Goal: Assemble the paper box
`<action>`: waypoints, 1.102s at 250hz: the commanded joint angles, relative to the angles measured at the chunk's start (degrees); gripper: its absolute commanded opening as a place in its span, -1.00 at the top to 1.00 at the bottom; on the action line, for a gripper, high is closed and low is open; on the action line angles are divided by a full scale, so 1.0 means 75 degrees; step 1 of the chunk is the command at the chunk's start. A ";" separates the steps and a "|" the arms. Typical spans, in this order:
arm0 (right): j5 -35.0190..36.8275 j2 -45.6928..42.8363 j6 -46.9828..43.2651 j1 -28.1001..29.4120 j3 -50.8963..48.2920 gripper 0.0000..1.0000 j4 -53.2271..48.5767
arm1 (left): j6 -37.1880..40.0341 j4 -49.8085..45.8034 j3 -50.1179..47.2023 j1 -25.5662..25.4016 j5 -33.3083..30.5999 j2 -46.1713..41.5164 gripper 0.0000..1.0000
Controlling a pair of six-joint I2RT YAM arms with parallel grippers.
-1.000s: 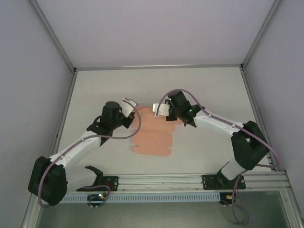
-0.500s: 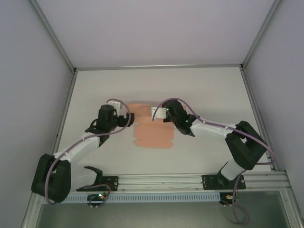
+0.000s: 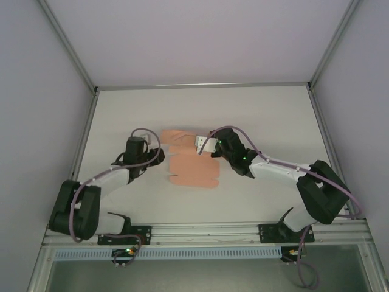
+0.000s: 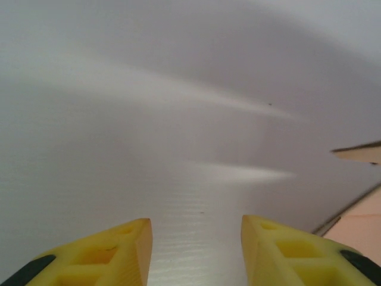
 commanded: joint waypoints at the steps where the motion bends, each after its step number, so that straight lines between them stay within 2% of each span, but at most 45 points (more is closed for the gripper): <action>1: -0.0537 -0.0280 0.0406 -0.0039 -0.0003 1.00 -0.0283 | -0.0025 0.0802 0.0228 -0.0136 0.0776 0.0383 0.15; 26: -0.0639 -0.0266 0.0430 -0.0041 0.0015 1.00 -0.0565 | 0.0036 0.1464 0.0209 -0.0290 0.1140 0.0610 0.13; 60: -0.0657 -0.0190 0.0488 -0.0041 -0.0013 1.00 -0.0651 | 0.0220 0.2166 0.0111 -0.0654 0.1138 0.0765 0.10; 71: -0.0743 -0.0161 0.0503 -0.0041 0.0000 1.00 -0.0760 | 0.0326 0.2328 0.0097 -0.0574 0.1182 0.0823 0.10; 75: -0.0764 -0.0139 0.0498 -0.0042 -0.0008 1.00 -0.0785 | 0.0367 0.2405 0.0087 -0.0879 0.1185 0.0845 0.10; 95: -0.0735 0.0023 0.0450 -0.0041 -0.0001 1.00 -0.0827 | 0.0509 0.2770 0.0028 -0.1080 0.1201 0.0943 0.12; 145: -0.0932 0.0419 0.0454 -0.0041 0.0148 1.00 -0.0992 | 0.0566 0.2806 0.0332 -0.1212 0.1337 0.1454 0.36; 207: -0.0720 0.1096 0.0131 0.0038 0.0374 1.00 -0.1026 | 0.0355 0.3173 0.0414 -0.1432 0.1150 0.1920 0.42; 276: -0.0652 0.1325 -0.0382 0.0566 0.0146 1.00 -0.1269 | -0.0240 0.3561 0.0552 -0.1465 0.1000 0.2499 0.50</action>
